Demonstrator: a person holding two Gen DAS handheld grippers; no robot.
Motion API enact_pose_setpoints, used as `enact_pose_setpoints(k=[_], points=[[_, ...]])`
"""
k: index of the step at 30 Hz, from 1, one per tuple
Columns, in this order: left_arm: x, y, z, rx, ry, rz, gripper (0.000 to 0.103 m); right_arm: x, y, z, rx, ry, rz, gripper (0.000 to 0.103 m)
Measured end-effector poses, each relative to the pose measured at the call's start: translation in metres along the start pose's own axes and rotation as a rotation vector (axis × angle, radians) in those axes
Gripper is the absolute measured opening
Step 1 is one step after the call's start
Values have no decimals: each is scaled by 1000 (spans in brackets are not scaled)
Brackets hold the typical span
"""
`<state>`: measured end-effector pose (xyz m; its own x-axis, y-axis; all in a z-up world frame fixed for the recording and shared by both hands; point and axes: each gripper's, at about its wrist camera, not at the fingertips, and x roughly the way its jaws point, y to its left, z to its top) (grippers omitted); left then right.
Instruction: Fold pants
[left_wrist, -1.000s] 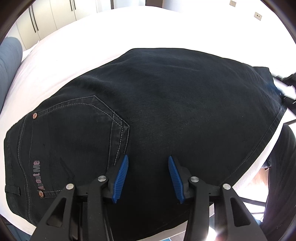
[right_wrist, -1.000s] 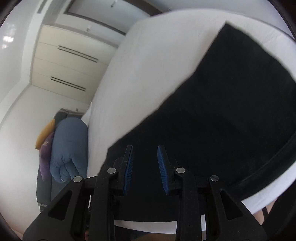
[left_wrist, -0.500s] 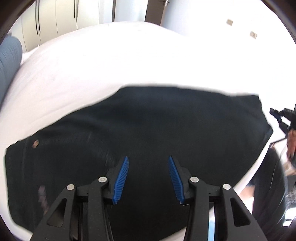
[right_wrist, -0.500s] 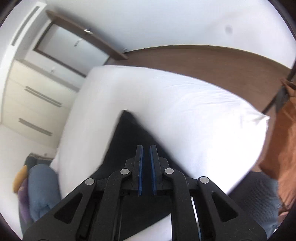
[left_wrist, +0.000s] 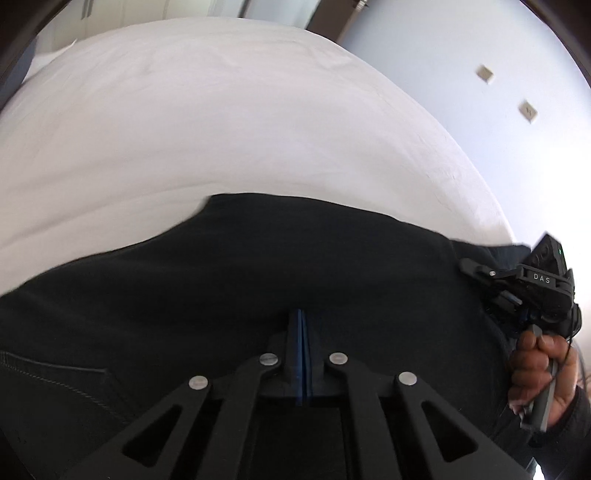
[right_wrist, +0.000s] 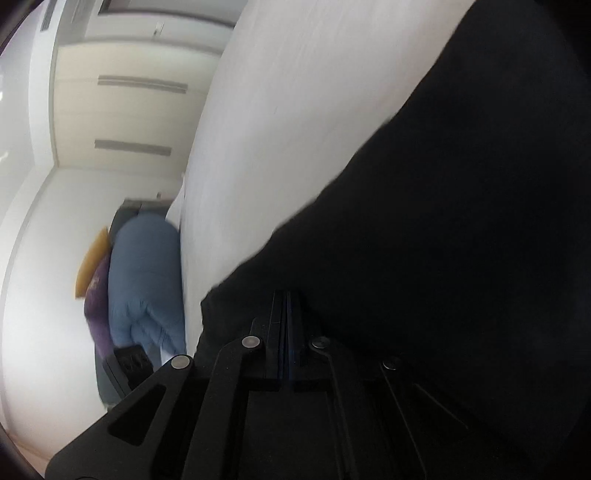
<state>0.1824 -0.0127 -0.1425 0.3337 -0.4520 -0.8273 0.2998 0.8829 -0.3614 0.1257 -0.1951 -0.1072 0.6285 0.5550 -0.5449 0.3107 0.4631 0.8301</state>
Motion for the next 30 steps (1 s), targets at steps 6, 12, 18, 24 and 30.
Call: enact_pose_setpoints(k=[6, 12, 18, 24, 30], points=[[-29, 52, -15, -39, -58, 39, 5, -112, -61, 70, 122, -361, -110, 0], [-78, 103, -37, -156, -171, 165, 4, -180, -50, 78, 109, -502, -205, 7], [-90, 38, -53, -110, -230, -1, 6, -56, 38, -16, -52, -150, 161, 7], [-44, -1, -94, -84, -134, -18, 12, 83, 54, -92, -145, 173, 23, 0], [-72, 48, -112, -166, -173, -37, 5, 8, -24, -47, -53, -87, -30, 0]])
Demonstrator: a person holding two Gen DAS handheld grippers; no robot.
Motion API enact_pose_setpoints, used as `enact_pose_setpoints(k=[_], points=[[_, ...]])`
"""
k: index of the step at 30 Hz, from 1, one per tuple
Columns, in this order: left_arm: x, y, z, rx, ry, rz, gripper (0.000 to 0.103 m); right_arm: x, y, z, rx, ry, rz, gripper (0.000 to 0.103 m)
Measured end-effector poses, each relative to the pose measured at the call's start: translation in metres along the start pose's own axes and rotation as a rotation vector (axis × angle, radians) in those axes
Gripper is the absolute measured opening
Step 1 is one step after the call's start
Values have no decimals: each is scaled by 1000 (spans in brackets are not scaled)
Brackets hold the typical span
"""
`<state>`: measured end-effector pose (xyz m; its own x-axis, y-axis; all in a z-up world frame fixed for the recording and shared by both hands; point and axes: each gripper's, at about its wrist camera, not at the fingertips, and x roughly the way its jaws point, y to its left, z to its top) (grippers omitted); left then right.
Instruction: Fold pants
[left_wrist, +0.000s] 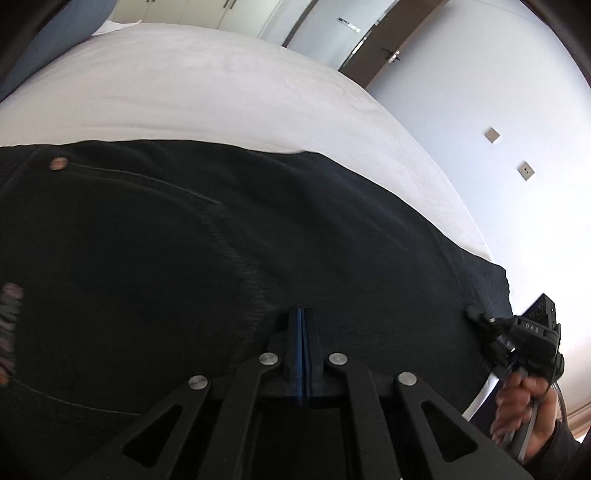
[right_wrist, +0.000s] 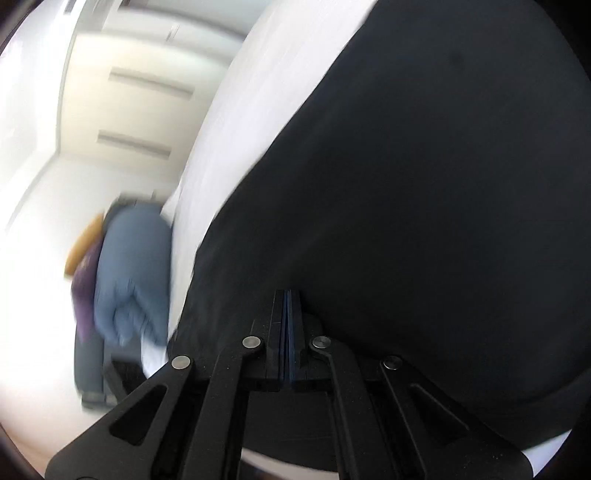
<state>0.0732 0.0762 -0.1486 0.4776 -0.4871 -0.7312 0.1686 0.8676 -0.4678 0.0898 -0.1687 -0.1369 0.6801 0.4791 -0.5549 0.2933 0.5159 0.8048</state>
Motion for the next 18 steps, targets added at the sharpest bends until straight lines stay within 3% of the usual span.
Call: enact_pose_setpoints(k=[4, 8, 9, 11, 13, 16, 17, 18], points=[[-16, 22, 3, -28, -13, -19, 5, -94, -57, 45, 98, -243, -85, 0], [-38, 47, 2, -57, -32, 53, 5, -167, -97, 73, 188, -457, -164, 0], [-45, 53, 3, -66, -37, 73, 4, -184, -101, 77, 206, -502, -220, 0], [-60, 58, 7, -53, -60, 144, 4, -220, -110, 82, 251, -580, -226, 5], [-72, 57, 11, -57, -83, 180, 5, -241, -111, 80, 269, -600, -210, 5], [-80, 42, 18, -50, -117, 178, 8, -240, -91, 69, 207, -532, -185, 5], [-80, 26, 21, -35, -129, 137, 19, -256, -94, 60, 194, -506, -153, 5], [-77, 11, 22, -17, -131, 116, 41, -272, -105, 27, 186, -466, -120, 8]])
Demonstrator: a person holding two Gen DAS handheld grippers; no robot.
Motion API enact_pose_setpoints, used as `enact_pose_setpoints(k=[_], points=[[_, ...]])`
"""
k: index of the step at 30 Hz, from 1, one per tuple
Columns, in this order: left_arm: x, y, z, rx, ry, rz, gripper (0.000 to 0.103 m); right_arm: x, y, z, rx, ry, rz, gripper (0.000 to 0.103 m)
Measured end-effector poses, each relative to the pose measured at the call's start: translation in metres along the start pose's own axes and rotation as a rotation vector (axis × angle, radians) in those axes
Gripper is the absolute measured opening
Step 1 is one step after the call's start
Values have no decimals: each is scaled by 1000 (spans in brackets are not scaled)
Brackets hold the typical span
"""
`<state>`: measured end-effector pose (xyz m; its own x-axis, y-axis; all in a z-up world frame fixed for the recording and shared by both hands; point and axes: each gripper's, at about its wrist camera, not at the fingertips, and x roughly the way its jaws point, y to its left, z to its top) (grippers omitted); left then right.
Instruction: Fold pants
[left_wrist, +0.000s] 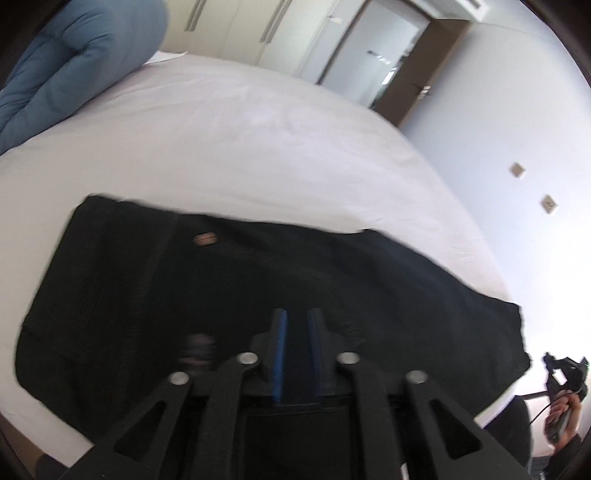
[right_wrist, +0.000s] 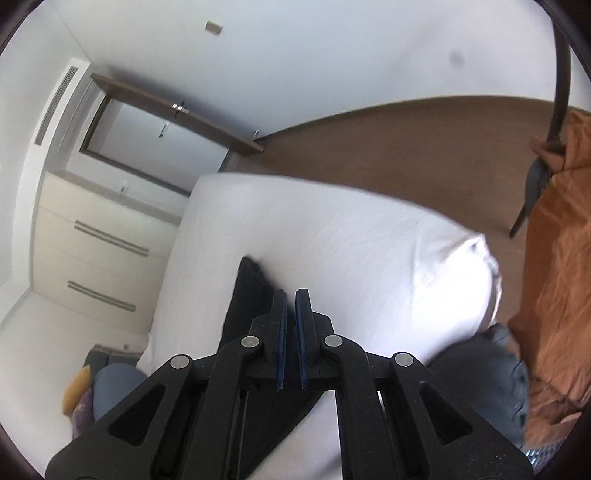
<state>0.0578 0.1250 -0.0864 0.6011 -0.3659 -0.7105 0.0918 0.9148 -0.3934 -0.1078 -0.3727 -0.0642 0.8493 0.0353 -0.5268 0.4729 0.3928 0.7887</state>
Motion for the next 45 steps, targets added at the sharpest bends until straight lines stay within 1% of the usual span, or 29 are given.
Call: enact_pose_setpoints(k=[1, 2, 3, 4, 6, 7, 9, 10, 12, 15, 17, 21, 22, 23, 25, 26, 27, 28, 29, 31, 34, 35, 37, 39, 41, 42, 43, 44, 45], points=[[5, -17, 0, 16, 7, -12, 51, 17, 29, -31, -1, 43, 3, 12], [12, -36, -3, 42, 25, -40, 60, 26, 36, -49, 2, 75, -1, 16], [20, -52, -6, 72, 42, -72, 59, 31, 37, -60, 3, 93, 2, 27], [28, -65, -11, 97, 60, -91, 59, 36, 38, -67, 2, 94, -6, 47], [47, -90, -22, 126, 104, -117, 59, 34, 49, -78, 22, 75, -32, 75], [56, -98, -26, 125, 121, -125, 59, 35, 47, -81, 43, 69, -28, 75], [70, -104, -36, 107, 170, -139, 59, 27, 37, -78, 75, 68, -44, 75], [80, -108, -40, 98, 194, -145, 59, 19, 23, -59, 99, 70, -53, 75], [86, -108, -49, 127, 195, -122, 59, 14, 10, -52, 147, 83, -2, 75], [87, -107, -47, 129, 212, -124, 59, 28, 10, -53, 147, 115, 26, 75], [83, -95, -48, 127, 226, -132, 59, 47, 8, -63, 168, 138, 35, 74], [80, -90, -49, 118, 220, -127, 59, 68, 3, -69, 212, 118, 92, 73], [81, -92, -50, 120, 216, -123, 59, 69, 1, -69, 234, 111, 115, 71], [81, -94, -51, 125, 212, -116, 59, 63, -3, -57, 272, 101, 143, 68], [82, -96, -53, 132, 210, -109, 58, 70, -10, -57, 326, 92, 174, 54], [83, -97, -53, 136, 211, -107, 58, 75, -12, -58, 339, 90, 178, 49], [83, -98, -53, 136, 213, -107, 58, 77, -14, -58, 345, 90, 176, 38], [84, -98, -54, 135, 216, -108, 58, 81, -14, -59, 349, 94, 174, 31], [84, -98, -53, 130, 218, -112, 58, 86, -15, -59, 357, 95, 183, 29], [85, -96, -53, 111, 220, -124, 58, 92, -14, -60, 370, 88, 194, 16], [85, -92, -53, 78, 219, -145, 58, 100, -9, -59, 371, 74, 172, 10], [85, -91, -53, 74, 218, -147, 58, 107, 0, -58, 343, 66, 151, 10], [85, -91, -54, 72, 218, -148, 57, 110, 22, -57, 237, 55, 95, 8], [84, -91, -54, 68, 215, -148, 57, 110, 62, -59, 54, 51, 39, 8], [84, -90, -54, 59, 212, -152, 57, 109, 116, -73, -217, 51, -29, 8], [84, -90, -55, 55, 211, -154, 57, 112, 147, -89, -374, 58, -51, 8], [84, -89, -55, 50, 209, -157, 58, 116, 174, -110, -526, 70, -67, 8], [84, -86, -54, 43, 208, -160, 58, 123, 201, -139, -702, 88, -88, 8], [83, -85, -54, 34, 208, -162, 58, 132, 220, -168, -846, 111, -111, 8]])
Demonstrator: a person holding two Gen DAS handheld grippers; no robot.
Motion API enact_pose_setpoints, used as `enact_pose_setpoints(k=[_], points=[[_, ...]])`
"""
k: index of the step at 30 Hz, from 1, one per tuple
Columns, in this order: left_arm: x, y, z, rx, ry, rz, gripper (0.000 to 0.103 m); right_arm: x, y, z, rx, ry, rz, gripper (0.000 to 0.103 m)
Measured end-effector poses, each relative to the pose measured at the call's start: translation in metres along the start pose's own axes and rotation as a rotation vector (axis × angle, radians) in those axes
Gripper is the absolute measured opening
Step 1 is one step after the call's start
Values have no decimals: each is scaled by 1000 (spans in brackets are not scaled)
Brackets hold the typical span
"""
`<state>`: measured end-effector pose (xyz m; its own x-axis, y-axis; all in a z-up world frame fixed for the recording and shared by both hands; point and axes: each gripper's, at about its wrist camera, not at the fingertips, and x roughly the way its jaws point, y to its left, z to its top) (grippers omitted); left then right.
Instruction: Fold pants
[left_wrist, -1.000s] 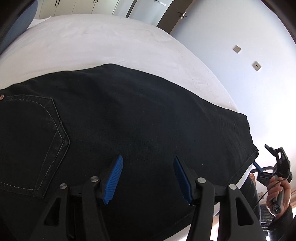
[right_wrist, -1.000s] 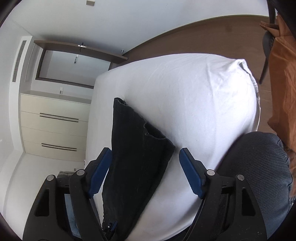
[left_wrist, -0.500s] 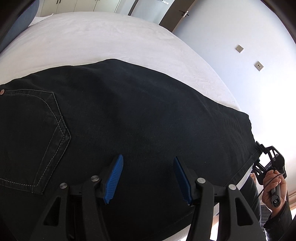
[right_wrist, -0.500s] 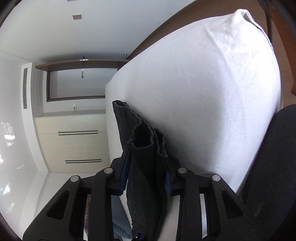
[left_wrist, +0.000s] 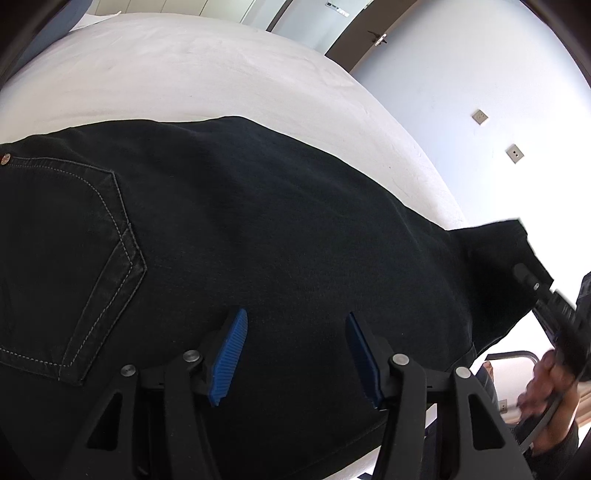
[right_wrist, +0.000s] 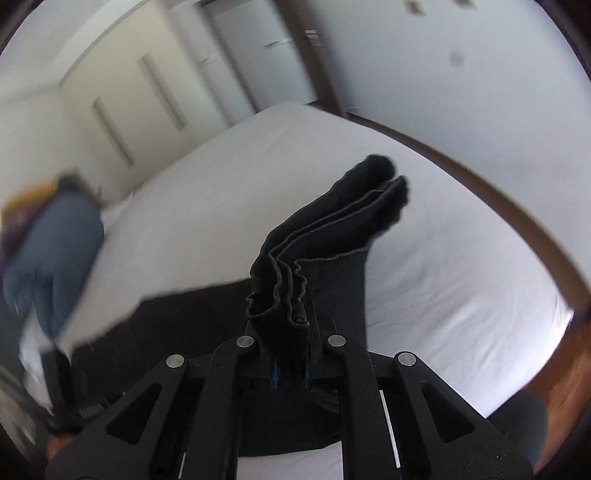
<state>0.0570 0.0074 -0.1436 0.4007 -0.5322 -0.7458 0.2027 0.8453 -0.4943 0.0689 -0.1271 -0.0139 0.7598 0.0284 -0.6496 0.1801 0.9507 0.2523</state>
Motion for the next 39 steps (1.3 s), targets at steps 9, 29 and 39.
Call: enact_pose_setpoints(k=[9, 29, 39], points=[[-9, 2, 14, -187, 10, -165, 96, 81, 102, -72, -496, 145, -192, 8], [64, -71, 75, -109, 266, -301, 19, 39, 173, -96, -807, -40, -231, 8], [34, -47, 105, 25, 255, -226, 8, 24, 180, -118, -930, -41, -162, 8]])
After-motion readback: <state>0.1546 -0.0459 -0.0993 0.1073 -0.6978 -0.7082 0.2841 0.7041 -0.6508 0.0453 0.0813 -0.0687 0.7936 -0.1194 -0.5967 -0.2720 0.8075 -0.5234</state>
